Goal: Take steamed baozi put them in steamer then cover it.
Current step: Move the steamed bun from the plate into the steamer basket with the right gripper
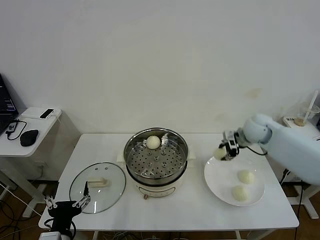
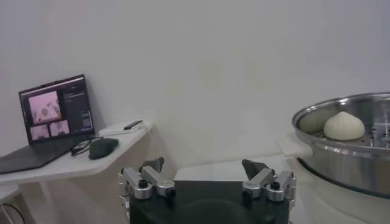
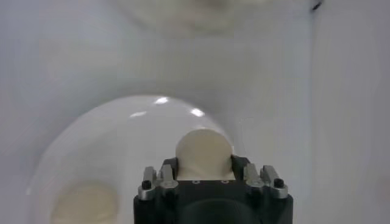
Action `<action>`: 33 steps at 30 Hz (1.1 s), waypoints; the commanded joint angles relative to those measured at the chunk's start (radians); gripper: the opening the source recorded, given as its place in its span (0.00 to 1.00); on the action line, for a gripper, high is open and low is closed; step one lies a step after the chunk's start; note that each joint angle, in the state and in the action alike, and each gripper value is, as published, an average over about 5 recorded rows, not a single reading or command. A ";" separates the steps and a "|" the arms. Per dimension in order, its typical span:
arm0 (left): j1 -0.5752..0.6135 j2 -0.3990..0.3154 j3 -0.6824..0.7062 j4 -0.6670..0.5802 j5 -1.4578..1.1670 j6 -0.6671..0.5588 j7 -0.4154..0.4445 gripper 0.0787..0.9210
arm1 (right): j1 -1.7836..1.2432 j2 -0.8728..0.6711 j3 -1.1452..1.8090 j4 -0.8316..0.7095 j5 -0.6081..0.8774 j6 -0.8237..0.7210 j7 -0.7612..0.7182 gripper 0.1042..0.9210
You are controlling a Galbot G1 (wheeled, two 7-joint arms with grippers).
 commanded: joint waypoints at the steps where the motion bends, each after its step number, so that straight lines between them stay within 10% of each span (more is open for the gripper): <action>1: -0.026 0.005 0.004 0.003 -0.002 0.007 0.001 0.88 | 0.323 0.140 -0.182 0.066 0.253 -0.093 0.061 0.56; 16: -0.042 -0.003 -0.040 0.012 -0.012 0.010 0.004 0.88 | 0.135 0.607 -0.193 -0.147 0.460 -0.256 0.237 0.57; 33: -0.046 -0.009 -0.055 0.021 -0.029 0.008 0.004 0.88 | 0.036 0.760 -0.205 -0.342 0.439 -0.313 0.284 0.57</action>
